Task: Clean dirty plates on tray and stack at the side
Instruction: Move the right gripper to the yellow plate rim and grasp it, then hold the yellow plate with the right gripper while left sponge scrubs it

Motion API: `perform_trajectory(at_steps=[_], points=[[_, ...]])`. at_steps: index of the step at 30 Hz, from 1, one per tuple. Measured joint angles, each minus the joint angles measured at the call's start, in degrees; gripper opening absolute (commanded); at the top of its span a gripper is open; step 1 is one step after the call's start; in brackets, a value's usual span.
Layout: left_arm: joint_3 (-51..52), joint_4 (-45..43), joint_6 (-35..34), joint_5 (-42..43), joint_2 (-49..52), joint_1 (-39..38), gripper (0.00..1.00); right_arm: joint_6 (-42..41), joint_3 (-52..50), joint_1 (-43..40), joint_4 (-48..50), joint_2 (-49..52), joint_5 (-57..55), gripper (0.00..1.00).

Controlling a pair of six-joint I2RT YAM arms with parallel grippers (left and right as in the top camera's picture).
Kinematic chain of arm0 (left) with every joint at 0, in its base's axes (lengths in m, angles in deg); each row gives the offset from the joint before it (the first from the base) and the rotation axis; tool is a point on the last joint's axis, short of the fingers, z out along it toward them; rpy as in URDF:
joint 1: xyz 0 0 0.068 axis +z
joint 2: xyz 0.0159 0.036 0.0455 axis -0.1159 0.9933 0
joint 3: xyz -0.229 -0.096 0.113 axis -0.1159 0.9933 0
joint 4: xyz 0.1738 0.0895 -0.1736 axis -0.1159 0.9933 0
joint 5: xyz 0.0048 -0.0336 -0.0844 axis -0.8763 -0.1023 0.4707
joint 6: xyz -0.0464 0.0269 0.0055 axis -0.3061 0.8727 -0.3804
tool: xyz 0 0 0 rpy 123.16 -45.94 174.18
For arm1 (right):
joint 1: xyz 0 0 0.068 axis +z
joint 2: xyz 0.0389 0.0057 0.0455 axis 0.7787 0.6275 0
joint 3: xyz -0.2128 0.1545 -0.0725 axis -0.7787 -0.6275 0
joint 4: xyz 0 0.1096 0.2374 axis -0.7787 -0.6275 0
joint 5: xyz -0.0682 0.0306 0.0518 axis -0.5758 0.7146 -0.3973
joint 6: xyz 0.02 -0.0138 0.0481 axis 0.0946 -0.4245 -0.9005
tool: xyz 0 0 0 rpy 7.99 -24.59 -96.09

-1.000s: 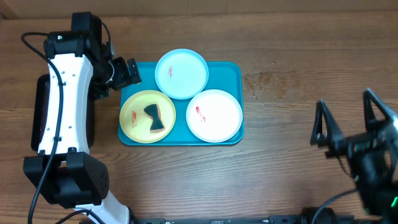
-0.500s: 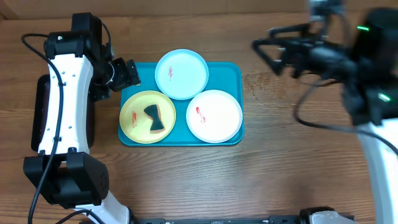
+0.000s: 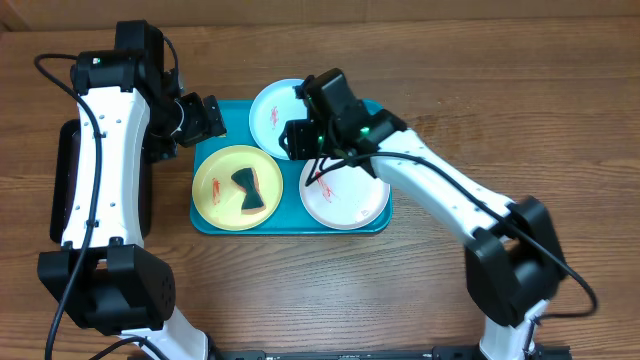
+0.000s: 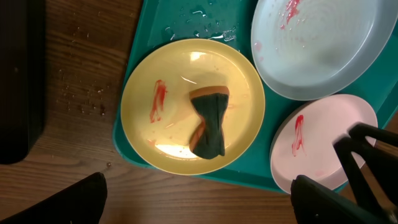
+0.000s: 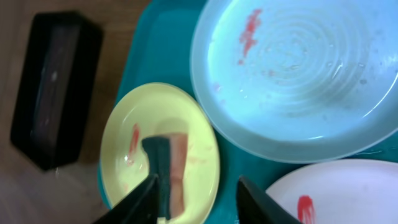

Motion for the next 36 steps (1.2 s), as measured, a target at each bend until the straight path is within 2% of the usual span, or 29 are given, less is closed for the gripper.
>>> perform_trajectory(at_steps=[6,16,19,24,26,31,36], points=[[0.0,0.0,0.0,0.0,0.0,0.0,0.98,-0.6,0.0,1.3,3.2,5.4,-1.3,0.40],[0.0,0.4,0.0,0.0,0.0,0.0,1.00,-0.7,0.0,5.6,3.3,9.8,-4.2,0.40],[0.0,0.5,0.1,0.0,0.0,0.0,0.90,-0.7,0.0,6.1,3.1,10.3,-5.7,0.39],[1.8,0.0,1.8,1.0,0.0,0.0,0.84,-0.7,0.0,6.0,2.1,10.5,-7.0,0.36],[4.0,-0.9,3.1,2.5,0.0,0.0,0.78,-0.7,0.0,6.0,1.6,10.7,-7.2,0.36],[13.4,-7.6,4.8,6.1,0.0,-0.3,0.66,-0.7,0.0,6.0,1.6,11.9,-7.2,0.33],[23.4,-15.2,4.7,8.8,0.0,-2.0,0.63,-0.9,0.0,6.3,1.5,12.2,-7.3,0.22]])
